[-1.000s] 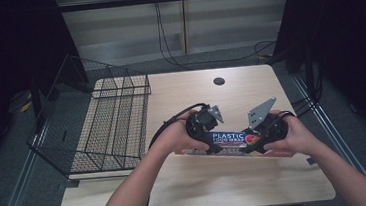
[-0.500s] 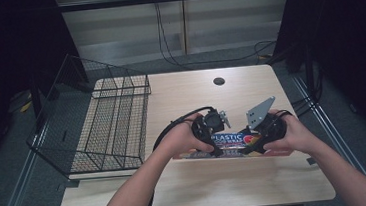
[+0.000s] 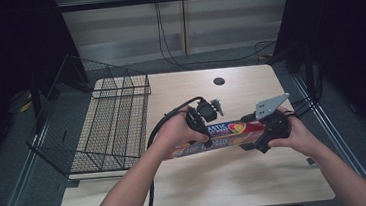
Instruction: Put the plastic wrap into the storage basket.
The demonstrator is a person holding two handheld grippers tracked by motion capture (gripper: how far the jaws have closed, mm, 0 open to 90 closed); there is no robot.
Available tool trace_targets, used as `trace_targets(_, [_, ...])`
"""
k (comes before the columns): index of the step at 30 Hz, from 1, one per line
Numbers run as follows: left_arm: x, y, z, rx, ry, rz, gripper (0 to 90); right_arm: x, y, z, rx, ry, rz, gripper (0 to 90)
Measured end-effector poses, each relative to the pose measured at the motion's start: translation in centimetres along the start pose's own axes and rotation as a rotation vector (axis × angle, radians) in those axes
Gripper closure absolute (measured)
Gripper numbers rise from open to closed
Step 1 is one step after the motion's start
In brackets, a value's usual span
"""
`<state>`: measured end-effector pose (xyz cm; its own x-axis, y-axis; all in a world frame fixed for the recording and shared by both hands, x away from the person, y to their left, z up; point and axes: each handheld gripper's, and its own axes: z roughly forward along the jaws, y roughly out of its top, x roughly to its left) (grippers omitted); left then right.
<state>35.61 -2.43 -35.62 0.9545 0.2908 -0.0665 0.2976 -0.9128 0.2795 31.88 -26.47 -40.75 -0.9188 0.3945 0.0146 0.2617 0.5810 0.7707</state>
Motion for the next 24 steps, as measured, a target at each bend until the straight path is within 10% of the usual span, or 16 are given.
trace_targets(24, [4.1,-2.2,-3.9,0.009,0.054,-0.256,43.1,1.9,-2.8,0.8,0.026,-0.148,0.13,1.5])
